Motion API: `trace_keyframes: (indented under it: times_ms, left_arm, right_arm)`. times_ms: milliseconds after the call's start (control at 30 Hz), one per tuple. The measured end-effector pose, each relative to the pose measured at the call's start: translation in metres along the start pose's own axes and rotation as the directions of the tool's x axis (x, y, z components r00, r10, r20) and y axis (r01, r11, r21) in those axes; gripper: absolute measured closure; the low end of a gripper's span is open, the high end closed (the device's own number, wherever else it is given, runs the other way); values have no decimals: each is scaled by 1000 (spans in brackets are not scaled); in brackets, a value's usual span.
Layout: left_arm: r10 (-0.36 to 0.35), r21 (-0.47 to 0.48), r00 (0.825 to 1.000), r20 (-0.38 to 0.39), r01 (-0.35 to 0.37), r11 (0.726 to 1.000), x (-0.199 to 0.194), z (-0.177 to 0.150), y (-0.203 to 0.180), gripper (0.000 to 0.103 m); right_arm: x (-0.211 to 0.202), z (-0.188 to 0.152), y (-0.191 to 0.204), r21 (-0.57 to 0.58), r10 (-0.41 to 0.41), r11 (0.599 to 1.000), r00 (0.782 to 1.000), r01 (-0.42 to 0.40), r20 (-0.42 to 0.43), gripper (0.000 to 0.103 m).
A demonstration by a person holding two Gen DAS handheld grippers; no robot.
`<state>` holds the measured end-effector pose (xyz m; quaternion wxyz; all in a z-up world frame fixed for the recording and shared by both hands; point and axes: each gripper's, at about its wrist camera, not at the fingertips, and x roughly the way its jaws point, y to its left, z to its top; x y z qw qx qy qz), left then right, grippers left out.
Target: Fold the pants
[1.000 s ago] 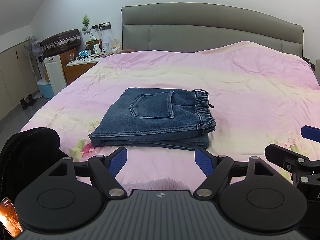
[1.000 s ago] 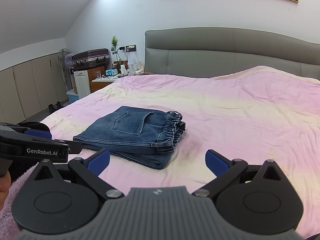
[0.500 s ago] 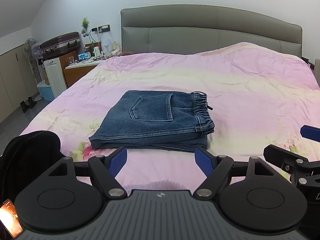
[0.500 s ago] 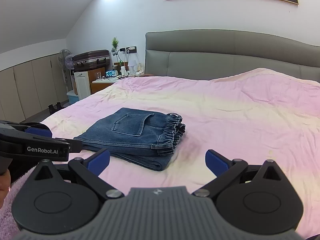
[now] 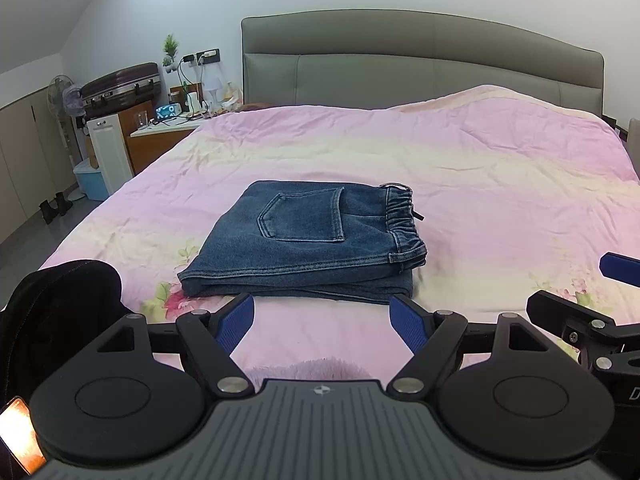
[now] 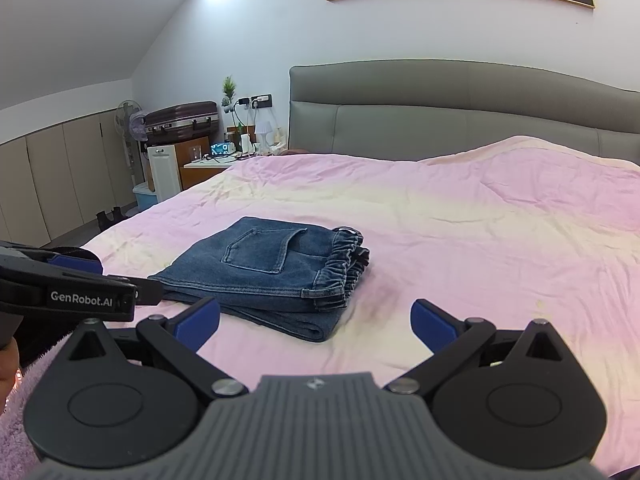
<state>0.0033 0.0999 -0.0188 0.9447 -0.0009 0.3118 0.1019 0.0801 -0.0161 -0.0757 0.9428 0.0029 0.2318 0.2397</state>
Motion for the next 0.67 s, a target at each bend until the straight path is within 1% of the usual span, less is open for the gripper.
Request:
trace_keyframes:
  times_ms: [267,667]
  left_arm:
    - [14,0,1000,3,-14,1000,-1,0,0,13]
    - [12,-6,1000,4,-12,1000,-1,-1,1,13]
  right_arm:
    - [0,0,0,2,0,1000,1000,0,0,5]
    - [-1,-1,0,11,-1,1000,1000,1,-8,5]
